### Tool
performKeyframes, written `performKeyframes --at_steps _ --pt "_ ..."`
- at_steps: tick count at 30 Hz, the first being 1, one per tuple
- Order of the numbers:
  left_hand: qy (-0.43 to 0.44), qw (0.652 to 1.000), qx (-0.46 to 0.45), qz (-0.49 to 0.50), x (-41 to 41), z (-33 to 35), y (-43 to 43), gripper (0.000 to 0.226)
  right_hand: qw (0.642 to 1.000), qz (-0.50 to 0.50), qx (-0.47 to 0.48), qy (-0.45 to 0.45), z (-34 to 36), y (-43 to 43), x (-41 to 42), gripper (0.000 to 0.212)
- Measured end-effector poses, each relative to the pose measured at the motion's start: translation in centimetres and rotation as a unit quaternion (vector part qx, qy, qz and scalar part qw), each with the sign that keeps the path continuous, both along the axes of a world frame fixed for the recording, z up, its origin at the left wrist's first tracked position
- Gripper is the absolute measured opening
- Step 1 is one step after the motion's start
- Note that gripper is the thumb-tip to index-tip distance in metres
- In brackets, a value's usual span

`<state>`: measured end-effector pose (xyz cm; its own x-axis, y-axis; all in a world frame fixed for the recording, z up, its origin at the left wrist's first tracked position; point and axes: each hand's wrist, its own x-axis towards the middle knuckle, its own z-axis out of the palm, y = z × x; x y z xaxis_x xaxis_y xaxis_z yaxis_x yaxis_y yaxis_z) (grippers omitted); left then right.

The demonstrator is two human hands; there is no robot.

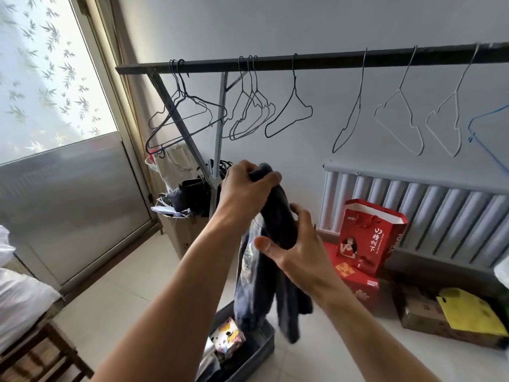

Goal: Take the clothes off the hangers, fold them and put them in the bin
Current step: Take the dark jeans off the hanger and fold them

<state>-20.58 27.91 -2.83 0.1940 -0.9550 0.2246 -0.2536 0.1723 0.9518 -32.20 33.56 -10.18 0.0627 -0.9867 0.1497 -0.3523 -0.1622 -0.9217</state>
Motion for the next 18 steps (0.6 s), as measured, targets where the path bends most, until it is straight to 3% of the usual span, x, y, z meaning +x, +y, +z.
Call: performKeyframes --at_steps 3,5,9,11,13,16,18 --pt "0.067 0.998 0.018 -0.002 -1.0 0.7 0.0 0.033 0.995 -0.045 -0.084 0.031 -1.0 0.0 1.0 0.100" --pt "0.115 0.993 0.026 -0.008 -1.7 1.0 0.2 0.037 0.986 -0.090 -0.131 0.045 -1.0 -0.5 1.2 0.094" --pt "0.155 0.987 0.023 -0.032 -2.3 1.5 0.8 0.044 0.957 -0.201 -0.195 0.081 -0.4 -2.0 -0.2 0.037" --pt "0.150 0.986 0.009 -0.073 -2.2 1.9 1.1 0.052 0.961 -0.186 -0.202 0.044 -0.2 -2.8 -1.1 0.019" --pt "0.125 0.986 -0.017 -0.109 -1.6 1.7 1.3 0.064 0.971 -0.148 -0.186 -0.019 0.5 -2.9 -1.9 0.015" --pt "0.067 0.992 -0.099 -0.035 0.8 -0.4 1.3 0.065 0.979 -0.107 -0.130 -0.119 1.9 -2.9 -3.5 0.021" --pt "0.076 0.991 -0.105 0.022 2.8 -2.9 1.3 0.077 0.975 -0.080 -0.081 -0.190 2.5 -3.0 -4.5 0.015"
